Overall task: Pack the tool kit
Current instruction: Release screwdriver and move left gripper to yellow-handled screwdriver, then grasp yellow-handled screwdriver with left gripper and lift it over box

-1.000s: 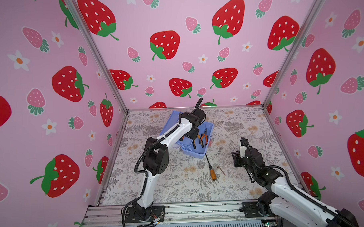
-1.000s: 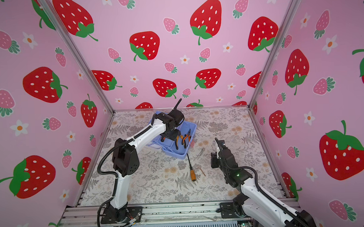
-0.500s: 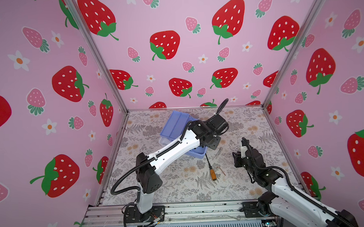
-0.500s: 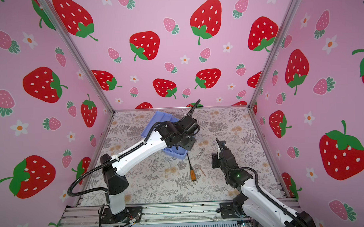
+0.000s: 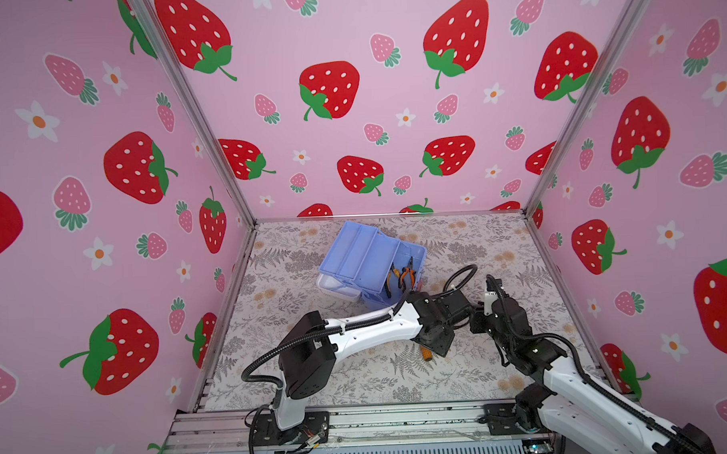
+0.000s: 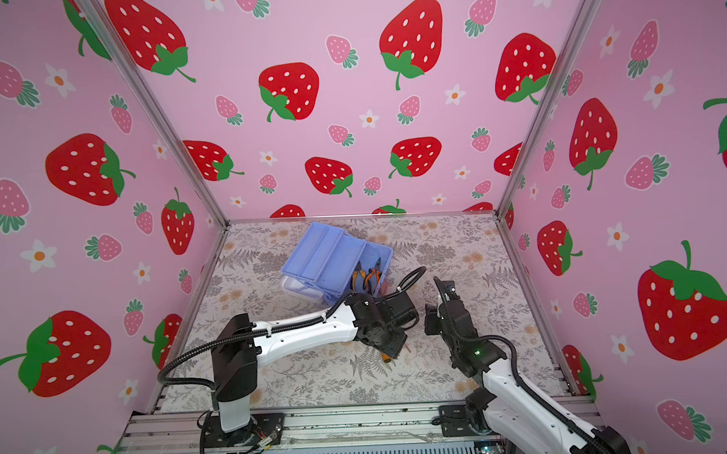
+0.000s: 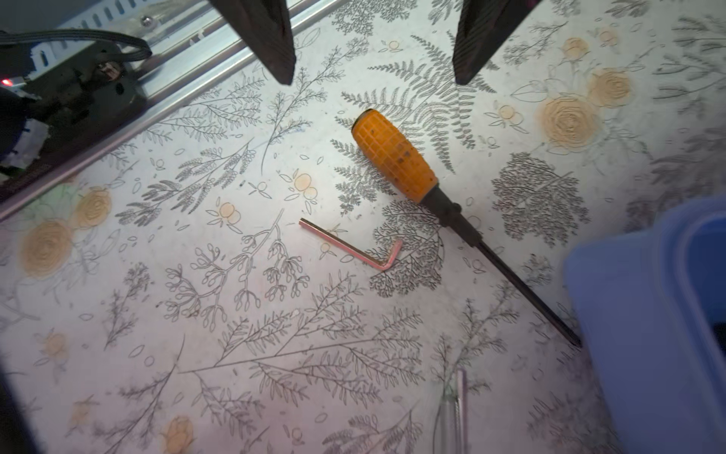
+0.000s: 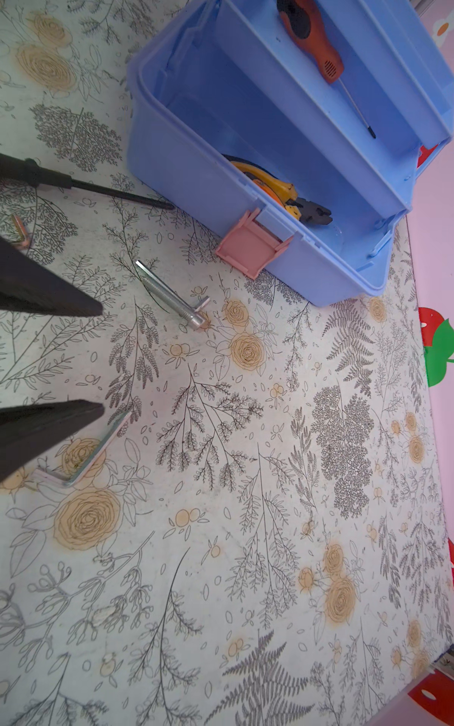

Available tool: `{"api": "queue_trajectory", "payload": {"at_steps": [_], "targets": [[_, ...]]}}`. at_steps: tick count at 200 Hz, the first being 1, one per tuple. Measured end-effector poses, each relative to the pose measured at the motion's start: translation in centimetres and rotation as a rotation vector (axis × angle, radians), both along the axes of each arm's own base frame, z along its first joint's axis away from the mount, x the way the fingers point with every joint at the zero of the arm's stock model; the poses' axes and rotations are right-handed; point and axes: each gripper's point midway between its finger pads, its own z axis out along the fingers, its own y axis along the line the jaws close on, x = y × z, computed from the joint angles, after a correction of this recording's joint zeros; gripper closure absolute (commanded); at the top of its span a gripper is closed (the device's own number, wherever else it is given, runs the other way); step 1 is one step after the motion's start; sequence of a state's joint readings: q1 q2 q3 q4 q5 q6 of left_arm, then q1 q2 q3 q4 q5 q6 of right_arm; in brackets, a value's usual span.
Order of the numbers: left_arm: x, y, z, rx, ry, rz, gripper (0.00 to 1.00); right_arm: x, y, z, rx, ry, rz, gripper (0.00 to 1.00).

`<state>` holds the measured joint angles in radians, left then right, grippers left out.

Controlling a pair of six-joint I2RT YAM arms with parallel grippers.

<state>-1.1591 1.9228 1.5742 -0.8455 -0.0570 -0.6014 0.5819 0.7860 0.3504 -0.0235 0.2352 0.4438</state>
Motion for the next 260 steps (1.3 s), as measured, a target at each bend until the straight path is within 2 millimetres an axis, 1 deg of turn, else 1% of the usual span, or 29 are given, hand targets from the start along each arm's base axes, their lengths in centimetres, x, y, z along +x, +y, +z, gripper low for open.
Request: {"api": "queue_trajectory", "payload": {"at_steps": [17,29,42,78,105,156,182,202,242,244,246,260], "targets": [[-0.3,-0.3,-1.1,-0.03,0.026,0.035,0.26,0.0,-0.1,-0.1,-0.001,0.003,-0.003,0.61],[-0.4,-0.6,-1.5,-0.047,0.041,0.051,0.26,0.0,-0.1,0.0,0.0,0.002,-0.004,0.61],[-0.2,-1.0,-1.3,-0.07,0.043,0.072,0.26,-0.1,-0.2,0.1,0.002,-0.002,-0.004,0.61],[0.2,-1.9,-1.0,-0.118,0.036,0.11,0.26,-0.1,-0.5,1.0,0.019,-0.03,-0.02,0.53],[0.5,-2.4,-0.8,-0.147,0.036,0.143,0.25,-0.2,-0.9,0.9,0.018,-0.036,-0.039,0.5],[0.3,-2.7,-2.5,-0.169,0.079,0.207,0.25,-0.2,-1.7,1.1,0.021,-0.048,-0.077,0.49],[0.2,-2.2,-4.6,-0.114,0.102,0.233,0.25,-0.2,-2.1,1.4,0.026,-0.061,-0.093,0.49],[0.3,-1.7,-4.5,-0.093,0.1,0.249,0.25,-0.3,-2.3,1.4,0.028,-0.069,-0.1,0.49],[1.0,0.6,-5.0,-0.011,0.091,0.303,0.25,-0.2,-2.5,1.4,0.028,-0.07,-0.109,0.49],[1.0,0.7,-5.1,-0.01,0.091,0.307,0.25,-0.2,-2.5,1.4,0.028,-0.07,-0.109,0.46],[1.1,0.8,-5.1,-0.009,0.09,0.309,0.25,-0.2,-2.5,1.4,0.028,-0.07,-0.109,0.46],[1.4,1.1,-5.1,-0.003,0.091,0.324,0.25,-0.2,-2.5,1.4,0.029,-0.069,-0.11,0.45]]}}
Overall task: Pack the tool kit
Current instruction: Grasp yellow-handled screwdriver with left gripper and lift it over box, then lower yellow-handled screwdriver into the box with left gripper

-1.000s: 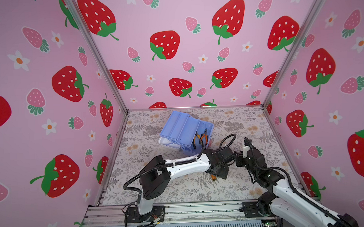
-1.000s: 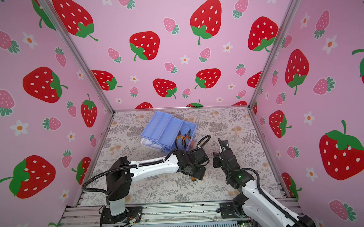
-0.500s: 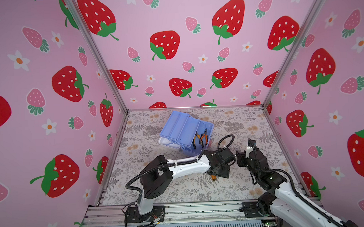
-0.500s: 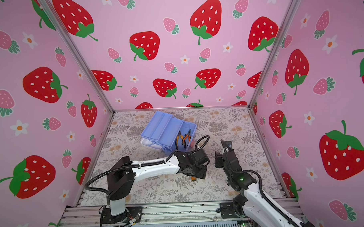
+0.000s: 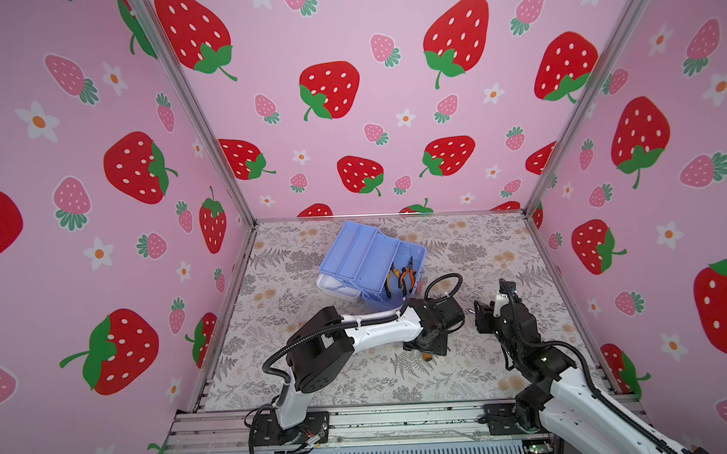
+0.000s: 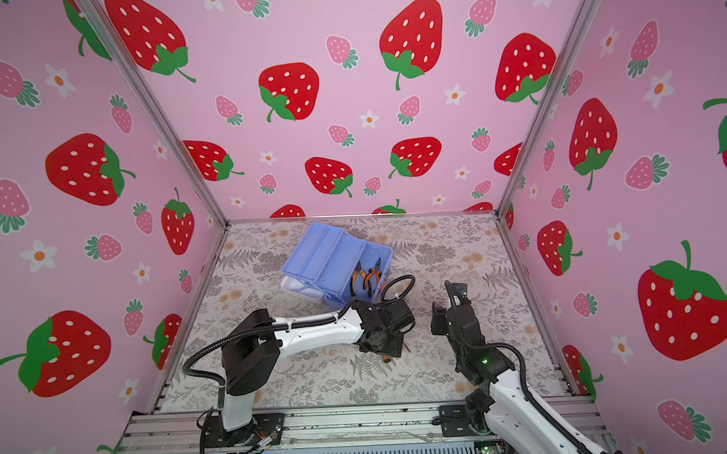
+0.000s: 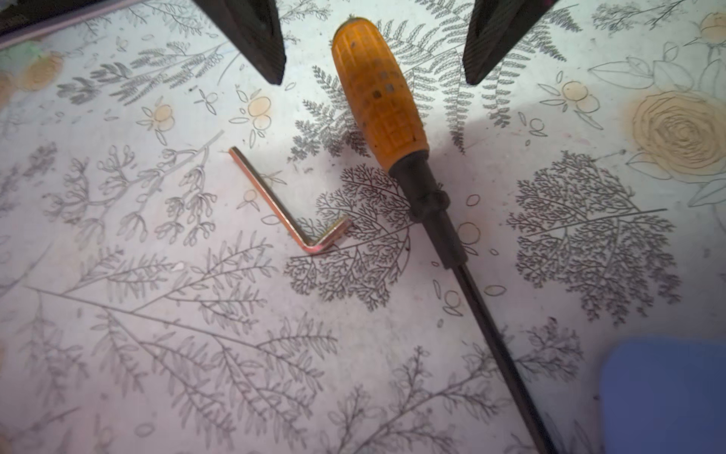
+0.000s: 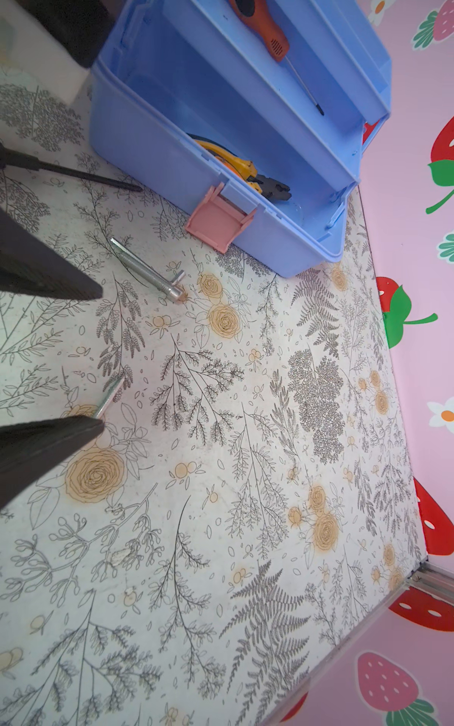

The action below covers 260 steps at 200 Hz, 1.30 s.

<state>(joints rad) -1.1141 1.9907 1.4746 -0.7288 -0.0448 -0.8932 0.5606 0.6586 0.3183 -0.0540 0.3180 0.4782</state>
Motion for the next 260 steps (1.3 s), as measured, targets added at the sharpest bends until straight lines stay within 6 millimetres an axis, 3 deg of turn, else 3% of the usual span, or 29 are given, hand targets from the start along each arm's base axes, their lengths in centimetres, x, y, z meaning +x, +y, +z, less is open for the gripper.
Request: {"api": "queue_trajectory", "payload": {"at_steps": [38,50,87,123,157,183,211,231,243,260], "targets": [[0.5,0.1,-1.9,0.038,0.022,0.018,0.33,0.0,-0.1,-0.3,-0.002,0.003,-0.001,0.45],[0.5,0.2,-2.8,0.057,0.03,0.015,0.43,-0.1,-0.1,-0.7,-0.006,0.009,-0.002,0.45],[0.6,0.0,-2.7,0.053,0.034,0.026,0.78,-0.4,-0.4,-2.1,-0.023,0.035,-0.003,0.45],[0.7,0.2,-2.7,0.058,0.035,0.027,0.99,-0.4,-0.3,-1.9,-0.018,0.026,-0.004,0.45],[0.7,1.5,-2.2,0.116,0.043,-0.008,1.0,-0.5,-0.4,-2.2,-0.01,0.02,-0.006,0.46],[2.6,2.0,1.8,0.134,-0.022,-0.058,1.0,-0.5,-0.4,-1.8,0.001,0.004,-0.005,0.45],[7.2,2.2,10.1,0.096,-0.211,-0.082,1.0,-0.6,0.0,-1.3,0.029,-0.022,0.02,0.44],[10.5,4.0,15.5,0.09,-0.355,-0.063,1.0,-0.8,0.5,-1.6,0.042,-0.02,0.051,0.45],[12.2,5.8,17.3,0.111,-0.41,-0.045,1.0,-0.9,0.9,-2.0,0.046,-0.011,0.069,0.46],[14.4,8.3,18.2,0.158,-0.444,-0.015,1.0,-1.0,1.2,-2.3,0.048,0.0,0.089,0.48]]}}
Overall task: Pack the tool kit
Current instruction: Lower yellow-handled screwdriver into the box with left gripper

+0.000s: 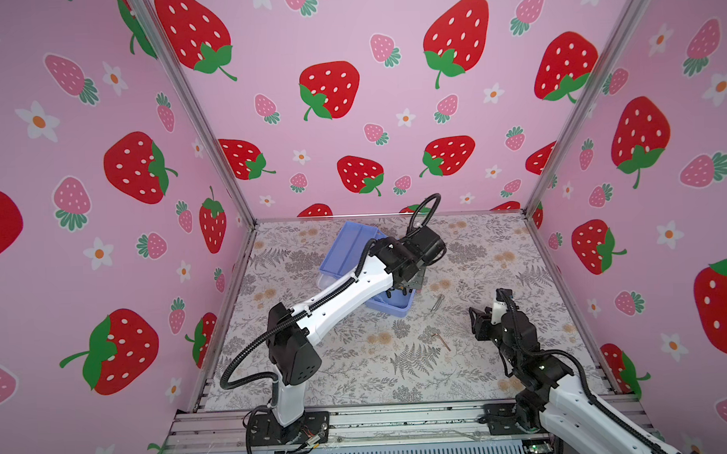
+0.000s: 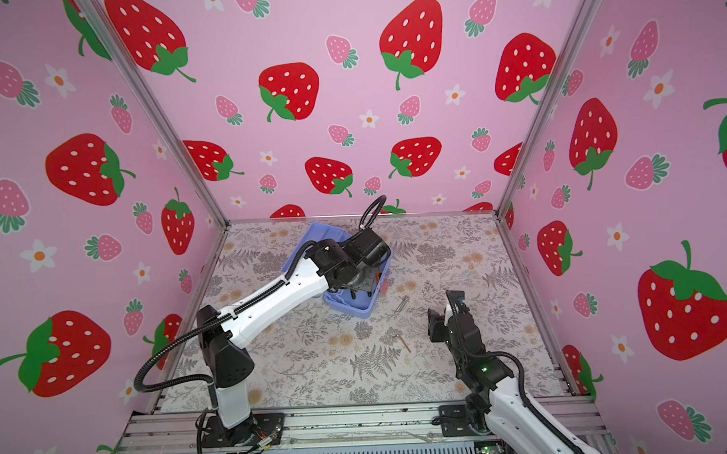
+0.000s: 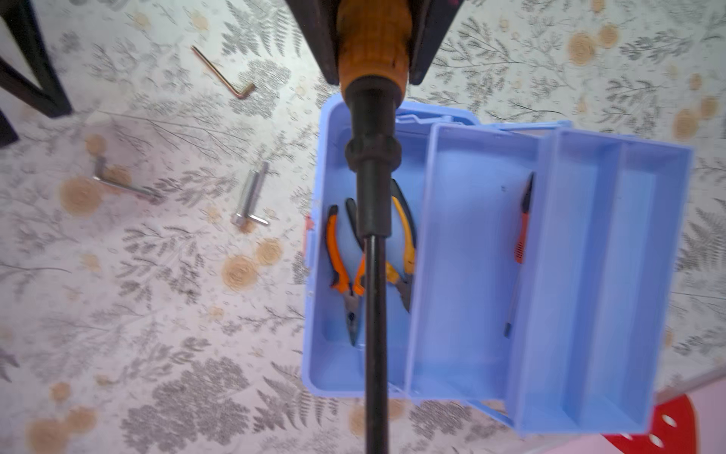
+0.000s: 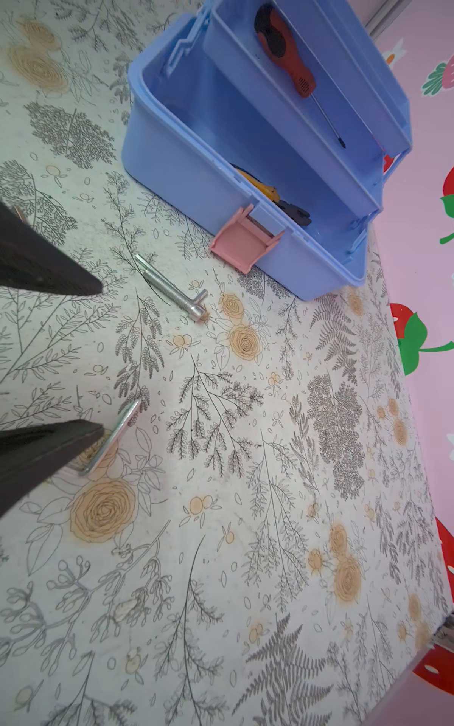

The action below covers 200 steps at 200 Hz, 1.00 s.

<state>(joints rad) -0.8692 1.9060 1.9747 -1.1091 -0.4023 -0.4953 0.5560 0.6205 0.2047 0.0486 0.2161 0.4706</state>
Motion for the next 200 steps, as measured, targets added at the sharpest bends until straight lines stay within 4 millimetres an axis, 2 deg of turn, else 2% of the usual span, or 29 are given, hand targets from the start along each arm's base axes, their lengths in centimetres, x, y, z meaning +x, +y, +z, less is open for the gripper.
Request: {"api": "queue_trajectory", "payload": {"at_steps": [28,46,122,157,179,182,193,200], "targets": [[3.0,3.7,-1.0,0.091,0.004,0.052,1.0,0.0,0.3,-0.3,0.0,0.011,0.015,0.51],[4.4,4.8,-2.1,0.136,0.016,0.062,1.0,0.1,0.4,-0.4,-0.001,0.015,0.016,0.51],[7.6,5.7,-7.5,0.237,0.11,0.05,1.0,0.1,0.2,-0.5,-0.009,0.015,0.004,0.51],[8.1,5.6,-9.4,0.258,0.147,0.039,1.0,0.2,0.0,-0.6,-0.017,0.018,-0.006,0.51],[8.1,5.6,-10.3,0.277,0.173,0.029,0.95,0.2,-0.1,-0.7,-0.02,0.019,-0.01,0.51],[8.2,5.7,-10.5,0.28,0.176,0.029,0.9,0.2,-0.1,-0.7,-0.02,0.018,-0.011,0.51],[8.2,5.7,-11.0,0.29,0.188,0.028,0.84,0.3,-0.2,-0.7,-0.022,0.018,-0.015,0.51],[8.1,5.8,-11.3,0.297,0.196,0.029,0.76,0.3,-0.2,-0.7,-0.023,0.018,-0.017,0.51]]}}
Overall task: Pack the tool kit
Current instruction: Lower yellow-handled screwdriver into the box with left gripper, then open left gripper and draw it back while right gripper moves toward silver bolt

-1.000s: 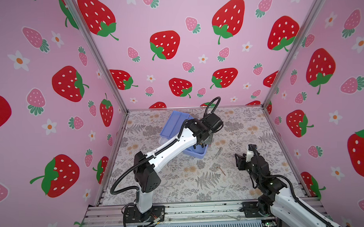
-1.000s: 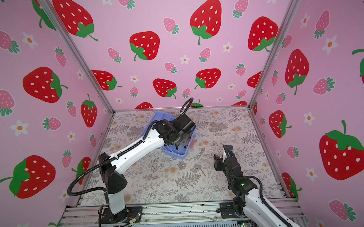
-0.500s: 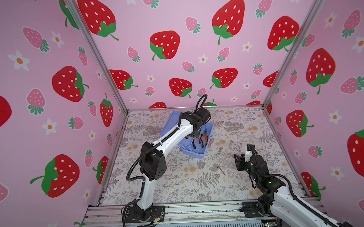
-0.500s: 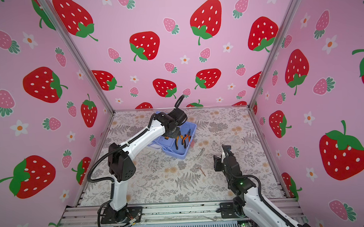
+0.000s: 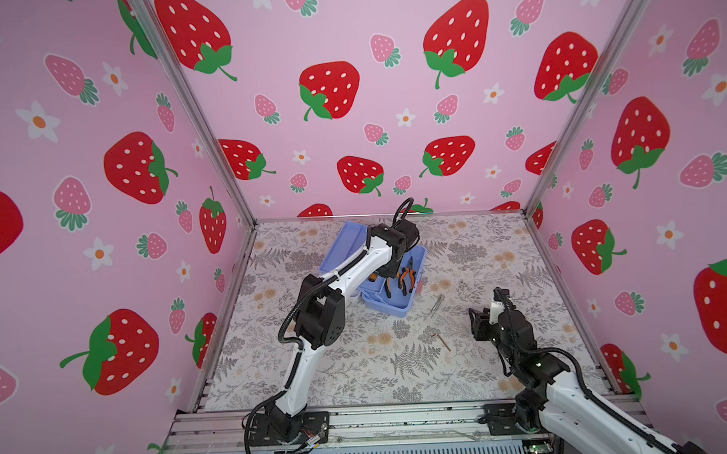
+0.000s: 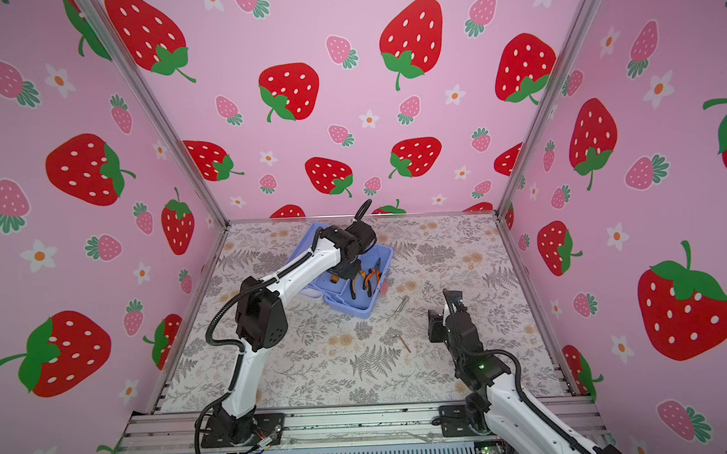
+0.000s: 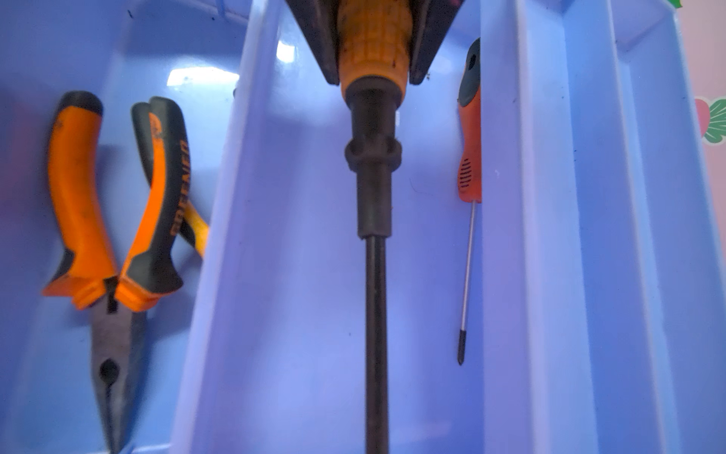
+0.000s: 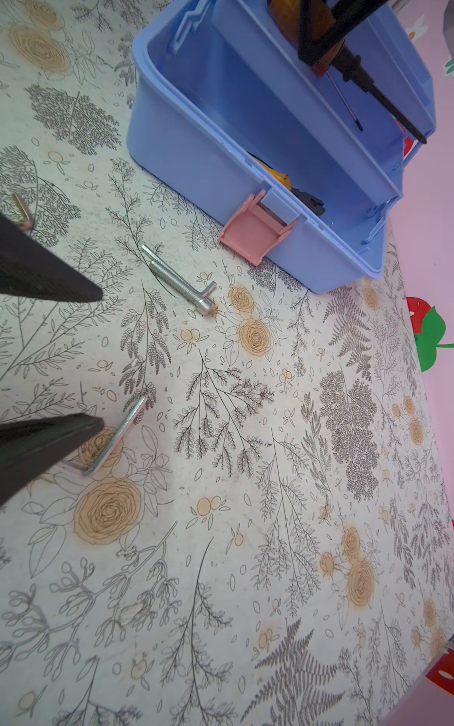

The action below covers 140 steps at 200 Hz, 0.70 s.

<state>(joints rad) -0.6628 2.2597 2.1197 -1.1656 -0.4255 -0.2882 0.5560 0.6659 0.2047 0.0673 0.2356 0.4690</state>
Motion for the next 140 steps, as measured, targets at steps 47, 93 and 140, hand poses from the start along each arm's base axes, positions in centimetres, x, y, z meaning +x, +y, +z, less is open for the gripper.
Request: {"api": "queue_trajectory", "payload": {"at_steps": [47,93,140], "targets": [[0.1,0.7,-0.5,0.001,0.018,0.025,0.5,0.0,0.0,-0.2,-0.004,0.005,-0.001,0.51],[0.1,0.6,1.3,-0.047,-0.013,0.041,0.5,0.1,0.2,-0.4,-0.005,0.011,0.004,0.51],[-0.9,0.3,4.4,-0.104,-0.072,0.059,0.49,0.1,0.2,-0.9,-0.016,0.029,0.004,0.52]]}}
